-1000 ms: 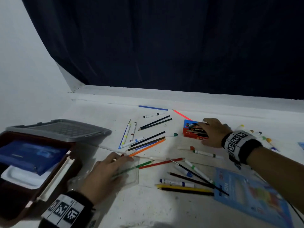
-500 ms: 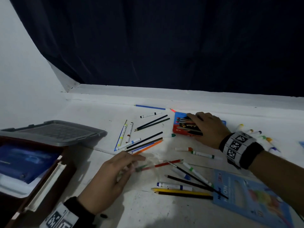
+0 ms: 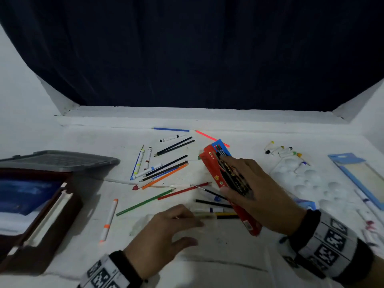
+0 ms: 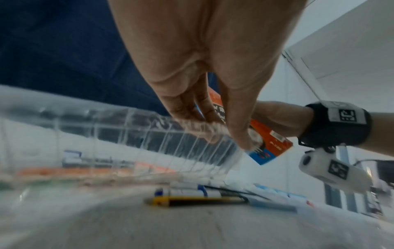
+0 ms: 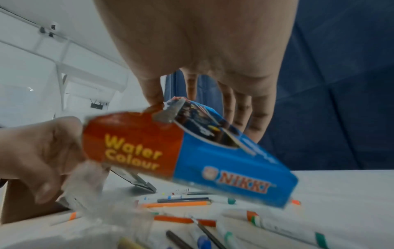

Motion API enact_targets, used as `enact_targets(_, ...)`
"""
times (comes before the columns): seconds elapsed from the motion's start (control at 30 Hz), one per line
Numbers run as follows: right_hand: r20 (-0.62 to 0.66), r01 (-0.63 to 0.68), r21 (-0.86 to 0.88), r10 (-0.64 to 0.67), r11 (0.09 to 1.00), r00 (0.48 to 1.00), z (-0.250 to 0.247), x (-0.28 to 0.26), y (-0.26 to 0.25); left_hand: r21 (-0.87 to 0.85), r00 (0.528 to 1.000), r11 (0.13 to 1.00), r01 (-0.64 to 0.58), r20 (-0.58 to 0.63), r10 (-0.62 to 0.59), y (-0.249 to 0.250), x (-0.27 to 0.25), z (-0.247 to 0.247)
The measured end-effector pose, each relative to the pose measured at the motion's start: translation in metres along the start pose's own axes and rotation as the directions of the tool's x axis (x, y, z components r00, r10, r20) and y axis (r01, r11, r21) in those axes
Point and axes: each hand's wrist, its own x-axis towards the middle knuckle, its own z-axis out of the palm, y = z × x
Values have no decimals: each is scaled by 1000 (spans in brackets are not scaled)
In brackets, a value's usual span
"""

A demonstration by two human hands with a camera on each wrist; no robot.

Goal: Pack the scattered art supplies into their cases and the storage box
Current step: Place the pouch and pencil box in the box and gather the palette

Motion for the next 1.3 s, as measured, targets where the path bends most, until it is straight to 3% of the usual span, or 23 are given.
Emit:
enact_targets(0.17,178,-53,-166,83,985,981,5,-32,6,7,998,998,57,33,-58,9,-19,26)
enact_targets(0.37,278,-7,-277,87,961,956,14,-46,0,353,963,899,258,-20,-268,-25,-62,8)
enact_targets(0.47,392,9,-354,140,935,909,25,-40,-5,325,958,908,264,18,-285,-28,-69,3)
enact_targets(0.63,474,-1,-388,201,922,858,45,-21,-18,154,946,934,323,-32,-322,-6,-59,1)
enact_targets(0.7,524,91,-444,177,891,833,46,-16,-22,126,938,930,344,-7,-346,-2,-56,2)
enact_targets(0.83,501,195,-543,129,816,856,37,-11,-22,68,926,925,375,18,-377,-8,-56,2)
enact_targets(0.87,528,257,-575,113,777,842,36,-10,-20,50,923,923,383,31,-384,-10,-57,2)
enact_targets(0.97,673,515,-560,-5,649,740,39,-10,-15,3,927,927,374,41,-374,-14,-57,3)
enact_targets(1.03,734,602,-529,-34,598,678,44,-8,-11,-23,934,934,357,25,-357,-14,-56,5)
enact_targets(1.17,777,654,-502,-39,566,629,54,-3,-8,-52,942,940,336,28,-335,-15,-53,8)
enact_targets(1.3,743,624,-509,-63,592,666,45,2,-21,-142,940,929,341,29,-341,-17,-54,5)
